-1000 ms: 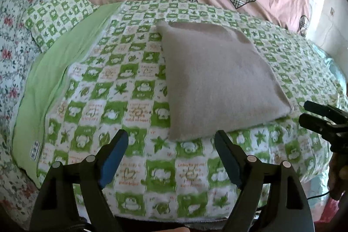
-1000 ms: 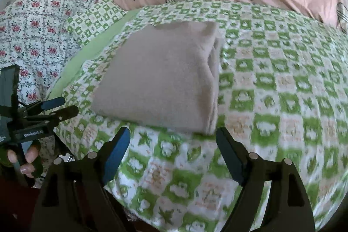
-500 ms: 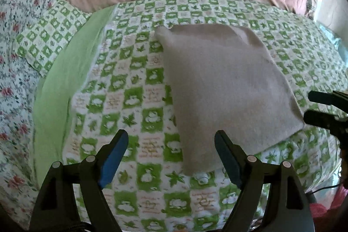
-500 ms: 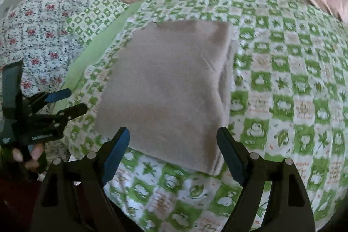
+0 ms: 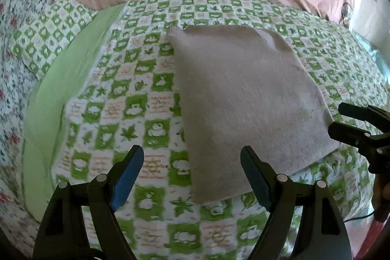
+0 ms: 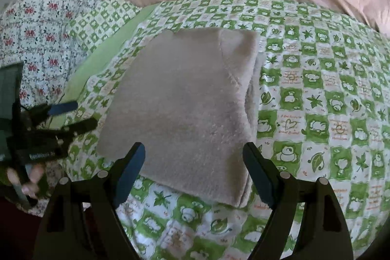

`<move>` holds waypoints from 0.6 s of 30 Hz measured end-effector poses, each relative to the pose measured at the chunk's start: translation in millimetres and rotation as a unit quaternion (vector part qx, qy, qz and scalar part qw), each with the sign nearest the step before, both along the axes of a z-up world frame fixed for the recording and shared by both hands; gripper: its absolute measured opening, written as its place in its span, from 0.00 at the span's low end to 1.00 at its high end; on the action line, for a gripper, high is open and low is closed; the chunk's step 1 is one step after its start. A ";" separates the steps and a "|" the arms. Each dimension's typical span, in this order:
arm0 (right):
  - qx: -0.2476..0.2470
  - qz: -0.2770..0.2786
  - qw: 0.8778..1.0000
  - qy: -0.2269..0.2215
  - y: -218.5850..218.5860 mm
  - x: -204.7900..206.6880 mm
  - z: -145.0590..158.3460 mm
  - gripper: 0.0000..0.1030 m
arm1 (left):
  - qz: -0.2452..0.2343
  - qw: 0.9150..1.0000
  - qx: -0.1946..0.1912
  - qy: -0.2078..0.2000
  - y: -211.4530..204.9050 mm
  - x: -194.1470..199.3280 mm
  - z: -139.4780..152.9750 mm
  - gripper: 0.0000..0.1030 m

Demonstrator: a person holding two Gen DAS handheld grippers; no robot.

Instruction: Fold small clothes

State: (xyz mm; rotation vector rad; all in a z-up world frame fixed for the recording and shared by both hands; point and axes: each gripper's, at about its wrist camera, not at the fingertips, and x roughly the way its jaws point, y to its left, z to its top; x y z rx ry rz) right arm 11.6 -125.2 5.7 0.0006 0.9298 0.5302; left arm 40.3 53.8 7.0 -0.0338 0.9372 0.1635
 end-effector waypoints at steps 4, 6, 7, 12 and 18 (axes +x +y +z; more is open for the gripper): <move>-0.012 -0.005 1.000 -0.028 1.1 -3.8 4.1 0.80 | 0.008 1.000 -0.008 -0.028 -5.5 -9.0 -0.5 0.79; -0.007 -0.008 0.999 -0.042 -0.2 -6.6 8.1 0.80 | 0.012 0.999 -0.004 -0.032 -8.1 -12.8 1.9 0.79; -0.006 -0.012 0.999 -0.043 -0.7 -7.8 9.3 0.80 | 0.012 0.999 -0.005 -0.030 -9.4 -14.3 3.0 0.79; 0.004 -0.019 0.999 -0.047 -2.6 -21.4 15.3 0.80 | 0.012 0.999 0.013 -0.038 -18.6 -28.0 9.2 0.80; -0.006 -0.027 0.998 -0.048 1.7 -41.5 14.6 0.81 | 0.017 0.998 0.049 -0.039 -31.6 -40.8 12.4 0.80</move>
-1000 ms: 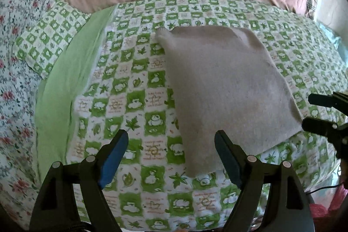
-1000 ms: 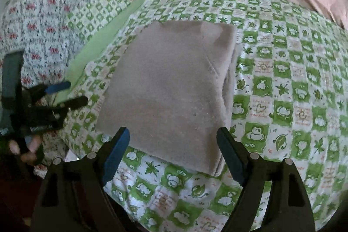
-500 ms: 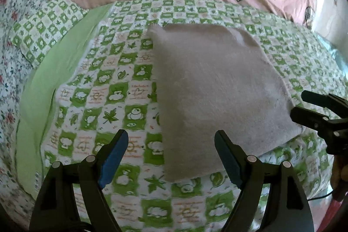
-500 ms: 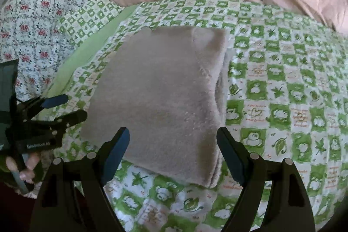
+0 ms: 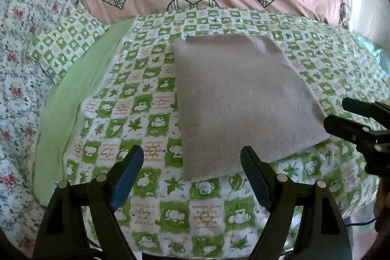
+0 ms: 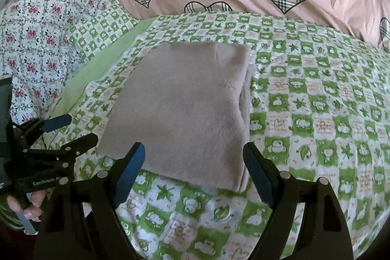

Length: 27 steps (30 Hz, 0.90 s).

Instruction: Fold small clothes

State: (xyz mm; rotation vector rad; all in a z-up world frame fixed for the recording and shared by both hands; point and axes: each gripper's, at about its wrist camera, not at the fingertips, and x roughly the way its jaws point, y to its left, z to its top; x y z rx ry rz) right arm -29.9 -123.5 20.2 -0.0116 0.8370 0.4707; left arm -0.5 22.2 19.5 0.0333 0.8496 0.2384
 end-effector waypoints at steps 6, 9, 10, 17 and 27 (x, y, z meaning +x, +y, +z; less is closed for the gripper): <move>-0.009 -0.005 1.000 0.004 2.7 -7.0 -8.0 0.82 | 0.008 1.000 0.022 0.008 -5.3 -1.2 -4.4 0.80; -0.002 -0.009 1.000 0.012 -0.5 -0.8 -11.1 0.82 | 0.014 1.000 0.008 0.013 -2.1 7.1 -7.2 0.80; -0.001 -0.010 1.000 0.015 -1.9 3.3 -11.7 0.82 | 0.014 1.000 0.002 0.014 -1.3 10.0 -7.2 0.80; -0.001 -0.004 1.000 0.023 0.8 29.9 -10.8 0.82 | 0.021 1.000 0.000 0.020 3.7 30.7 -8.2 0.81; 0.002 0.002 0.999 0.037 8.7 56.0 -13.0 0.82 | 0.027 0.999 -0.013 0.014 15.6 56.9 -2.0 0.81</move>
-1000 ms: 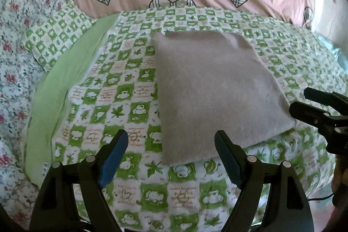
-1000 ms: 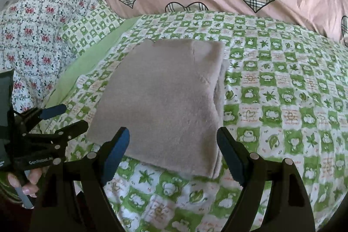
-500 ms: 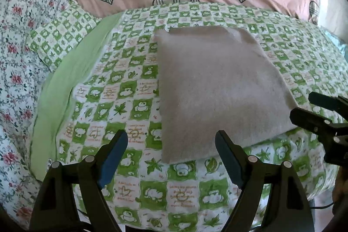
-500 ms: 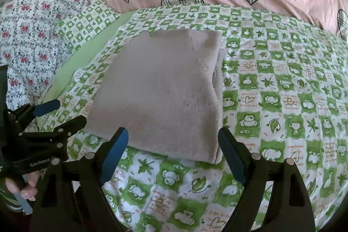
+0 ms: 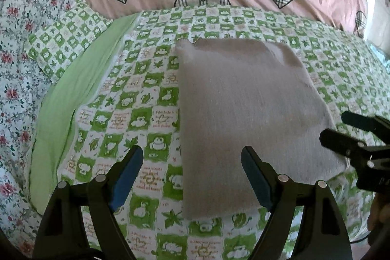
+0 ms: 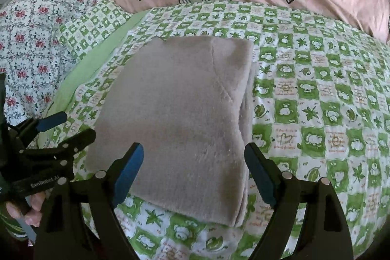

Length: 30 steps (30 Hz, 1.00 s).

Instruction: Fold small clothes

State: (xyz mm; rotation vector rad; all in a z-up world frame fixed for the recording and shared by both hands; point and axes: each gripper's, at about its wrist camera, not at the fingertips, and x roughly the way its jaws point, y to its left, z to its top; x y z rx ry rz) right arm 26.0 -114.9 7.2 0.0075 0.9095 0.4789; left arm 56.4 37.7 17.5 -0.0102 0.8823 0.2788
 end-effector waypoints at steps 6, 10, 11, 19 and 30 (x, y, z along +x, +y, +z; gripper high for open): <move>-0.003 -0.002 1.000 0.002 -0.9 5.9 -1.1 0.83 | -0.001 1.000 -0.007 -0.004 -0.7 4.5 0.7 0.81; -0.004 -0.003 1.000 0.004 0.3 7.5 -1.2 0.83 | -0.001 1.000 -0.018 -0.004 1.9 5.4 -0.5 0.81; -0.004 -0.002 1.000 0.004 1.1 7.3 -1.1 0.83 | -0.001 1.000 -0.019 -0.004 1.8 5.2 -0.5 0.81; -0.001 0.004 1.000 0.003 2.8 14.8 1.7 0.83 | -0.001 1.000 -0.025 -0.006 4.0 6.0 0.5 0.81; -0.004 0.006 1.000 0.004 6.2 17.8 3.8 0.83 | -0.002 1.000 -0.026 -0.006 5.1 7.1 0.8 0.81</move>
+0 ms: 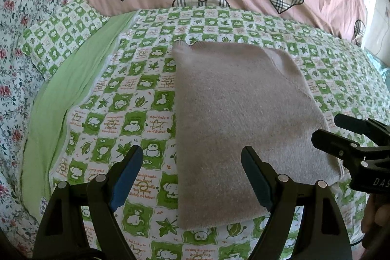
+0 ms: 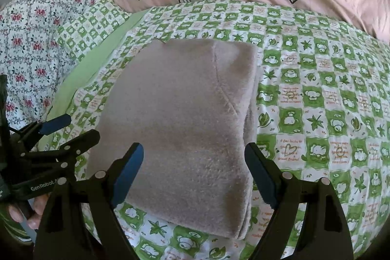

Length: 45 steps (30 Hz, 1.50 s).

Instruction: Fold small clothes

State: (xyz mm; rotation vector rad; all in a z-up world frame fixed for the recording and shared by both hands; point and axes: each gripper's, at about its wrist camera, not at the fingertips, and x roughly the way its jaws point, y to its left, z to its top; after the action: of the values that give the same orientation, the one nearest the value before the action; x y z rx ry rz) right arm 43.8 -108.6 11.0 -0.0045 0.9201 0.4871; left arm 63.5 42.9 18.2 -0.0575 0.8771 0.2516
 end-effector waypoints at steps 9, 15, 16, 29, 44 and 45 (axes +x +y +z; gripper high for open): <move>0.002 0.000 1.000 -0.001 0.2 1.5 2.6 0.83 | -0.003 1.000 -0.003 -0.001 1.1 3.2 1.3 0.81; 0.003 -0.002 1.000 -0.002 -0.3 2.5 5.0 0.83 | -0.004 1.000 -0.004 -0.002 -1.1 4.2 3.6 0.81; 0.003 -0.001 1.000 -0.002 0.3 2.7 5.6 0.83 | -0.003 1.000 -0.004 -0.002 -1.4 4.3 3.8 0.81; 0.002 0.000 1.000 -0.002 1.0 4.5 6.3 0.83 | -0.004 1.000 -0.006 -0.003 -2.4 6.2 5.3 0.81; 0.005 -0.004 1.000 0.000 3.2 9.2 5.3 0.83 | -0.005 1.000 -0.009 0.000 -2.2 11.8 4.1 0.81; 0.005 -0.005 1.000 -0.001 3.5 9.6 5.4 0.83 | -0.005 1.000 -0.009 0.001 -2.0 12.4 3.8 0.81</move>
State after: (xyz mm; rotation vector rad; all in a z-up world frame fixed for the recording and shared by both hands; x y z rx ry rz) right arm 53.4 -105.1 16.4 0.0079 0.9163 0.4821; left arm 75.9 40.8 22.0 -0.0688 0.8813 0.2349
